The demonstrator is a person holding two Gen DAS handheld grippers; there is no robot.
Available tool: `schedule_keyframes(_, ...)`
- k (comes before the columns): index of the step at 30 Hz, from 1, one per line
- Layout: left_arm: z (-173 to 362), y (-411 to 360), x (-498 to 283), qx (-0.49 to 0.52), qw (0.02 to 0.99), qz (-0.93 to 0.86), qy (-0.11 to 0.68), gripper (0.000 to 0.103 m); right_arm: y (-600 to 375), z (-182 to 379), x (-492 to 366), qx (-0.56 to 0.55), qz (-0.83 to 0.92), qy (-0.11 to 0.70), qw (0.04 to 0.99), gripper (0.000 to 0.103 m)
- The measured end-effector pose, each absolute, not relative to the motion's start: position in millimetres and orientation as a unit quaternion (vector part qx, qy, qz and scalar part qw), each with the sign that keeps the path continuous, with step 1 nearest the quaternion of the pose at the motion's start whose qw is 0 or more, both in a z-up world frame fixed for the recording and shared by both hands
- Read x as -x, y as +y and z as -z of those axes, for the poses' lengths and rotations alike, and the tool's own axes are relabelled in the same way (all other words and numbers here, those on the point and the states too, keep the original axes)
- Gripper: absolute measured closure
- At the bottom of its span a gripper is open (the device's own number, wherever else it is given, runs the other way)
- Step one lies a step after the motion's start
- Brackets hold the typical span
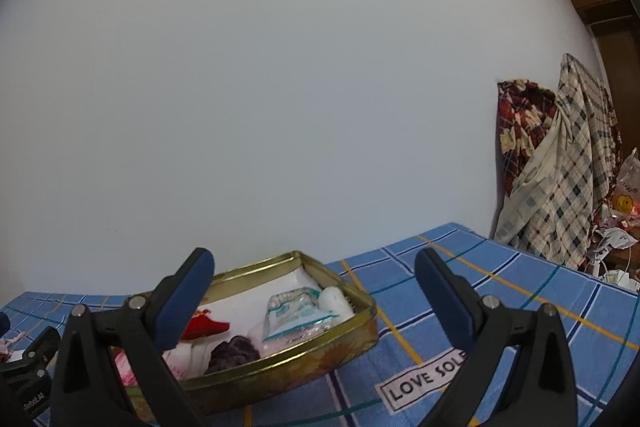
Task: Organize soft objects
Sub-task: 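Move both tools back to the remaining items on the table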
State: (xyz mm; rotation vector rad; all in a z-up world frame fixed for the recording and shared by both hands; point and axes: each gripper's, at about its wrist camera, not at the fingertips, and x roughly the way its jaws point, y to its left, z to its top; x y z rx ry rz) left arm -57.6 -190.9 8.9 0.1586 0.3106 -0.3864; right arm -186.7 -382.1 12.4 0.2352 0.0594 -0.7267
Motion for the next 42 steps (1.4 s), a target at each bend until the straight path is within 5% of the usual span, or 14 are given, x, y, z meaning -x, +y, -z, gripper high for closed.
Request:
schedule_keyframes(30,-8.0,-29.8,23.2,-0.068,0.979,0.044,0.187,0.010,-238.6,-5.1,116.1,-0.089,0.189,0.108,0.972,0.001)
schedule_keyframes(42,5.5,38.0,-13.2,-0.027,0.963,0.016,0.269,0.010,-177.0,-3.3,79.8,-0.079,0.115,0.143,0.980,0.001)
